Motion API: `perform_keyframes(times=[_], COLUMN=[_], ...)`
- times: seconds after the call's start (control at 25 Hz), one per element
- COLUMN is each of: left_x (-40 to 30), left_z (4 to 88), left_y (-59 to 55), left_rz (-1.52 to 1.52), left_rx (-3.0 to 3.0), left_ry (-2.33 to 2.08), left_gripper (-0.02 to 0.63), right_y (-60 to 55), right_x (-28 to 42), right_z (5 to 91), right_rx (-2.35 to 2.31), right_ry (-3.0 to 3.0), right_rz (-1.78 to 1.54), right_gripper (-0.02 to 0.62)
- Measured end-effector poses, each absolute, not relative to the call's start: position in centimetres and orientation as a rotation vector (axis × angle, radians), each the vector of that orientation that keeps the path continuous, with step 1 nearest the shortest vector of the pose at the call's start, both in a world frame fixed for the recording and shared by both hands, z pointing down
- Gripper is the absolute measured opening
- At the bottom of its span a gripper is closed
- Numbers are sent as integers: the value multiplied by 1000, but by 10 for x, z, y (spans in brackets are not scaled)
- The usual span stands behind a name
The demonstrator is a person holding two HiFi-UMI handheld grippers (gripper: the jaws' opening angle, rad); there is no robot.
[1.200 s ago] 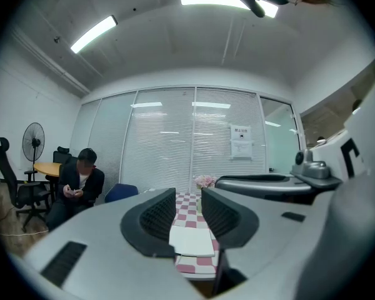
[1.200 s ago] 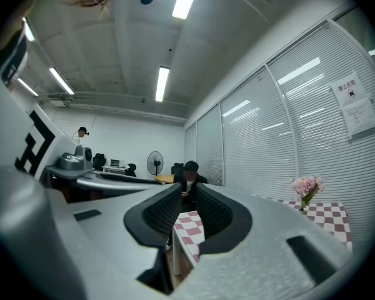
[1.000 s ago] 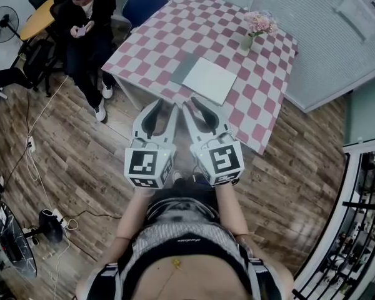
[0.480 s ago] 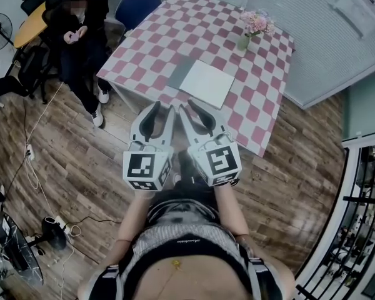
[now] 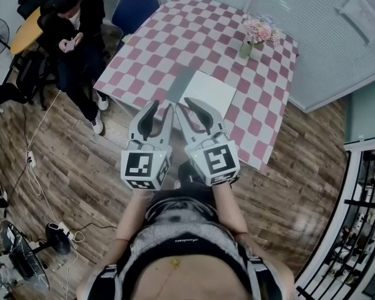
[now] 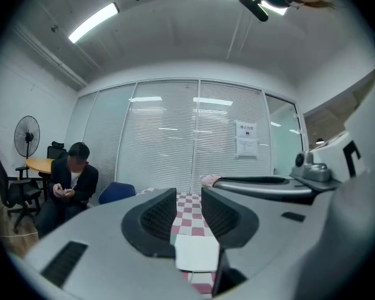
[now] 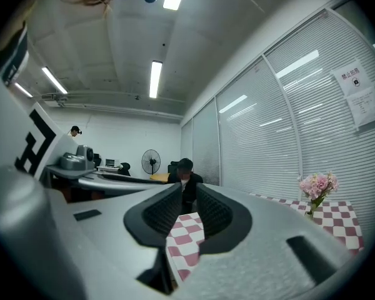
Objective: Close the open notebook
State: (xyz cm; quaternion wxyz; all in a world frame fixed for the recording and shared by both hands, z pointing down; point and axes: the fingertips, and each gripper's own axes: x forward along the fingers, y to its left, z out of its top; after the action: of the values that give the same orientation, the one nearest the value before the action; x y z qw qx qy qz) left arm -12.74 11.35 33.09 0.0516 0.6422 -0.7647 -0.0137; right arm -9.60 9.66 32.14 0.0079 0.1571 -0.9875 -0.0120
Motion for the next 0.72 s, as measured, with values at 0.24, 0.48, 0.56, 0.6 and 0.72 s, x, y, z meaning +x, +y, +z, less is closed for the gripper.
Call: perform_keyframes(times=[0.24,0.48,0.56,0.6,0.72], left_x=[-143,-156,-160,-161,-165], left_z=[327,325,323,322,321], left_y=[69,31,20,14,-2], left_rz=[-52,-58,-55,-55,-63], left_rx=[1979,1988,1989,1990,1985], left_ry=[-2294,-2273,-2275,-2274,-2272], left_gripper=[106,106,106,106,106], right_y=[53,14,3,-2,-19], right_x=[-111,-121,-126,-128,-131], right_z=[317,316,315,315,315], right_rx=[531,545,545,545,541], right_ry=[-3092,-3076,-3082,-3083,-3082], right_rz=[-31,-22,-23,-22,-17], right_gripper=[73,72,72,72,72])
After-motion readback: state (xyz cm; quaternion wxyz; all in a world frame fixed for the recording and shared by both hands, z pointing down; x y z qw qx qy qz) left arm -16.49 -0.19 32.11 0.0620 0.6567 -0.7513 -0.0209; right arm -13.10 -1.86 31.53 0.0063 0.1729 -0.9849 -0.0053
